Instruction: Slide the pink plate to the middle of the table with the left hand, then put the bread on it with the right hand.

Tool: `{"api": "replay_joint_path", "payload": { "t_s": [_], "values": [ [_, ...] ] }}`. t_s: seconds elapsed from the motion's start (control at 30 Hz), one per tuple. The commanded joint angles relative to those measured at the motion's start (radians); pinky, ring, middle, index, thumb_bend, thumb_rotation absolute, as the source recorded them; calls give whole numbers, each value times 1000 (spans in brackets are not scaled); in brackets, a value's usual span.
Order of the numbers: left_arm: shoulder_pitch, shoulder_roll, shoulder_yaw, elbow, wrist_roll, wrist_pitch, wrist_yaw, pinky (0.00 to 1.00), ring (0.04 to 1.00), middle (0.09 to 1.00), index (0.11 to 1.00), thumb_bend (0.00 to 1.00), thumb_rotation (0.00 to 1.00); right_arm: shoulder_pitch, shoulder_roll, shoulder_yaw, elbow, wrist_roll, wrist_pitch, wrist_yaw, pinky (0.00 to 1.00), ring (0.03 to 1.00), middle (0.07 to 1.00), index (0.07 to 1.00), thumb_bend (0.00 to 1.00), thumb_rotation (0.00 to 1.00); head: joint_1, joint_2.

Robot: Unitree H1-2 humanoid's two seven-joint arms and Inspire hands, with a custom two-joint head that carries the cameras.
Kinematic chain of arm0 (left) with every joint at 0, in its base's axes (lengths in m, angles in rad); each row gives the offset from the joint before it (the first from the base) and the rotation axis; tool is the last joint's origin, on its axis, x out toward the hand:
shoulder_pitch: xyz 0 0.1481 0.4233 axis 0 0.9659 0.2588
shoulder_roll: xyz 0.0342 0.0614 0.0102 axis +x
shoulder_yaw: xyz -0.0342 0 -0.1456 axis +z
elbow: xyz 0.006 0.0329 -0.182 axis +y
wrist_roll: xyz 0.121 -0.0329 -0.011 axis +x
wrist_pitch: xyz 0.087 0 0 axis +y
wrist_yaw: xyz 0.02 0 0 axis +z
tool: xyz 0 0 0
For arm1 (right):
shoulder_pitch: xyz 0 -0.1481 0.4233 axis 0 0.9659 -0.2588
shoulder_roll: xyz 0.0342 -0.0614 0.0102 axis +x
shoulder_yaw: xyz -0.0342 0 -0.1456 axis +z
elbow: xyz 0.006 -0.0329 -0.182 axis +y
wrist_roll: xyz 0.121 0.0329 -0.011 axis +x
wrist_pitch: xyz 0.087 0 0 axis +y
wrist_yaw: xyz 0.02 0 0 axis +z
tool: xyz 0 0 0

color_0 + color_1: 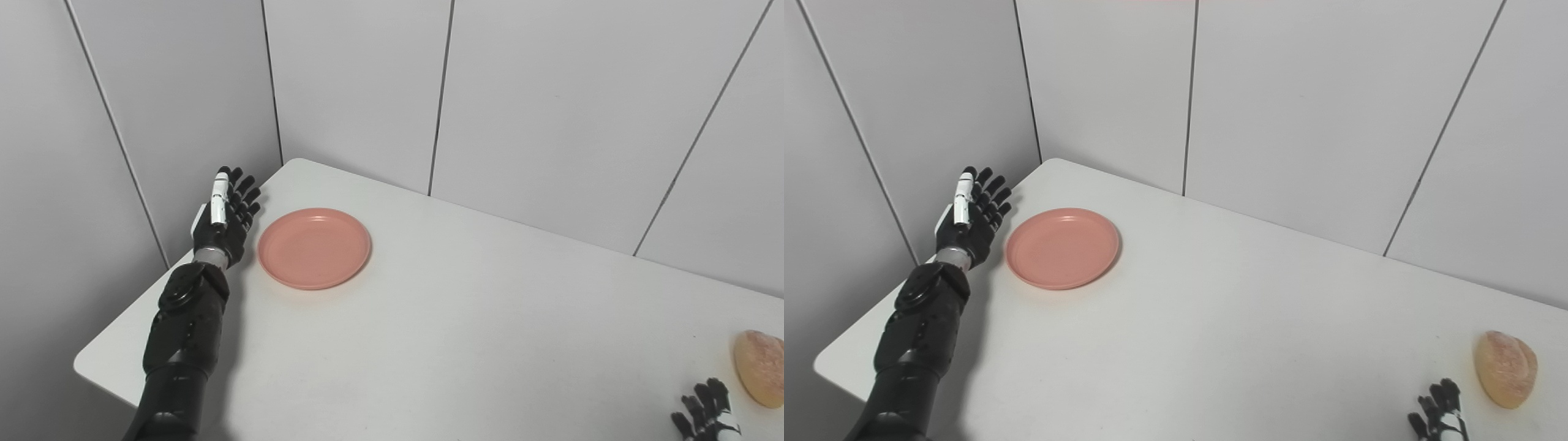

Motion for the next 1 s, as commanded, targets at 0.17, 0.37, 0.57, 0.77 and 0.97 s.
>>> {"api": "replay_joint_path", "payload": {
  "t_s": [0.17, 0.37, 0.57, 0.77, 0.97],
  "values": [
    [-18, 32, 11, 24, -5, -65, -25, 1000, 965, 956, 956, 318, 1000, -6, -6, -7, -35, -8, 11, -5, 1000, 1000, 1000, 1000, 180, 1000, -1, 0],
    [-5, 29, 8, 43, -5, -77, -34, 999, 967, 957, 954, 290, 1000, -6, -8, -9, -34, -4, 7, -2, 1000, 1000, 1000, 1000, 182, 1000, 1, 1],
    [4, 19, 5, 64, -6, -83, -43, 973, 960, 960, 960, 282, 1000, -8, -6, -10, -35, 0, 17, -4, 1000, 1000, 1000, 1000, 172, 1000, 2, -3],
    [16, -4, 3, 83, -17, -93, -53, 970, 960, 960, 956, 291, 1000, -7, -7, -11, -40, 1, 23, -6, 1000, 1000, 1000, 1000, 164, 1000, -1, 1],
    [25, -23, -11, 107, -18, -110, -69, 970, 955, 958, 967, 299, 1000, -9, -10, -10, -42, -11, 24, -11, 1000, 1000, 1000, 1000, 163, 1000, -3, 5]
  ]
}}
